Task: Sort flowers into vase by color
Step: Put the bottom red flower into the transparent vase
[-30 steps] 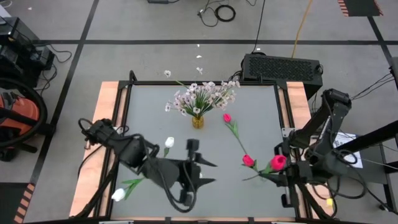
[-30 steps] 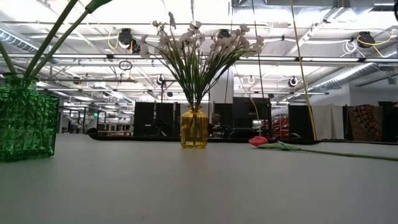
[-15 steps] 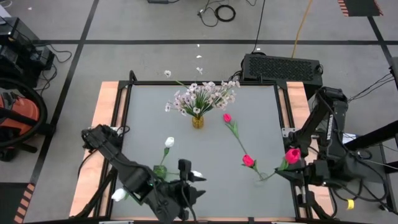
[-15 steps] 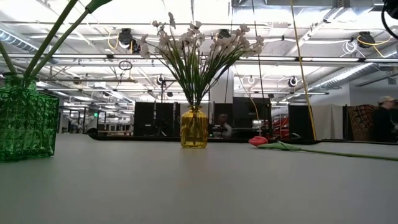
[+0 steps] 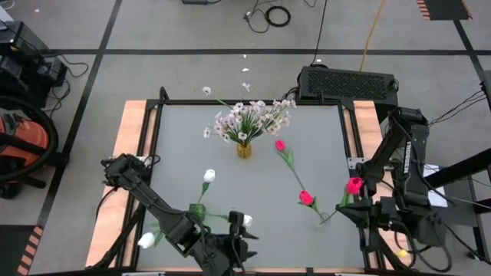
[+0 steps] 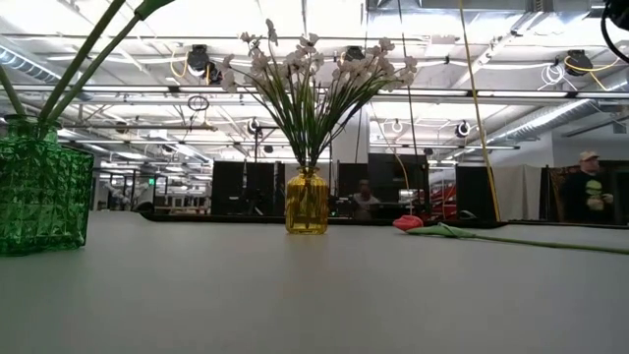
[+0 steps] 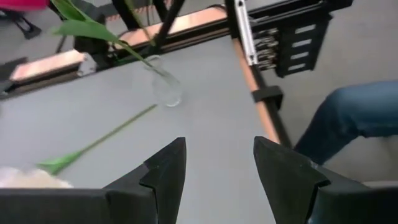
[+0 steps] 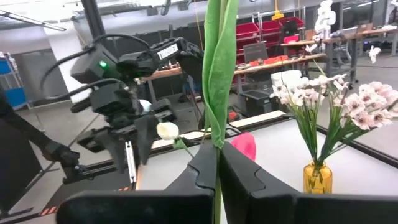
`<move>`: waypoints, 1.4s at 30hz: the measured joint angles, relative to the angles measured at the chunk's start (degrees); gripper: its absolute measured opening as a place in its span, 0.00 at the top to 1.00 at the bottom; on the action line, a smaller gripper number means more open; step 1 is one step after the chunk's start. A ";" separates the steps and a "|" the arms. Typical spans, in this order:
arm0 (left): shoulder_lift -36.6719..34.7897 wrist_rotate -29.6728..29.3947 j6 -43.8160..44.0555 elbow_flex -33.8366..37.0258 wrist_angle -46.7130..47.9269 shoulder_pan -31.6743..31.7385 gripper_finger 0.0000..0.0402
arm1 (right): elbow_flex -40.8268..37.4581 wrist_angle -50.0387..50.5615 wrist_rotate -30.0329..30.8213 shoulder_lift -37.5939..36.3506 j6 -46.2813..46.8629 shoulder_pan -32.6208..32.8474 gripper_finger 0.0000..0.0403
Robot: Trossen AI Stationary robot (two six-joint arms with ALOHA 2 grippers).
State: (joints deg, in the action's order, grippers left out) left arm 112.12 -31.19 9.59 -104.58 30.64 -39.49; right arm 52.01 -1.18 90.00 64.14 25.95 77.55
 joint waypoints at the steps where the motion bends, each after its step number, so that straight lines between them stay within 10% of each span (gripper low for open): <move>1: 0.02 0.18 0.99 0.10 -0.06 -0.21 0.51 | 0.00 1.38 -0.01 0.00 1.42 -0.01 1.00; 16: 0.57 0.89 3.40 0.11 -11.54 -4.93 0.51 | 0.00 8.78 -0.23 -11.33 0.64 7.28 1.00; 30: 0.57 0.80 3.21 0.11 -13.96 -1.74 0.51 | -0.02 59.13 -4.59 -7.97 53.69 6.98 1.00; 42: 0.57 2.83 -1.54 0.09 -13.86 1.66 0.51 | -0.02 62.39 -6.11 -3.60 59.11 2.60 1.00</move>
State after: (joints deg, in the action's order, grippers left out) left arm 112.68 -28.36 8.05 -104.49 16.78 -37.83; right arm 51.99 61.21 83.88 60.54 85.06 80.15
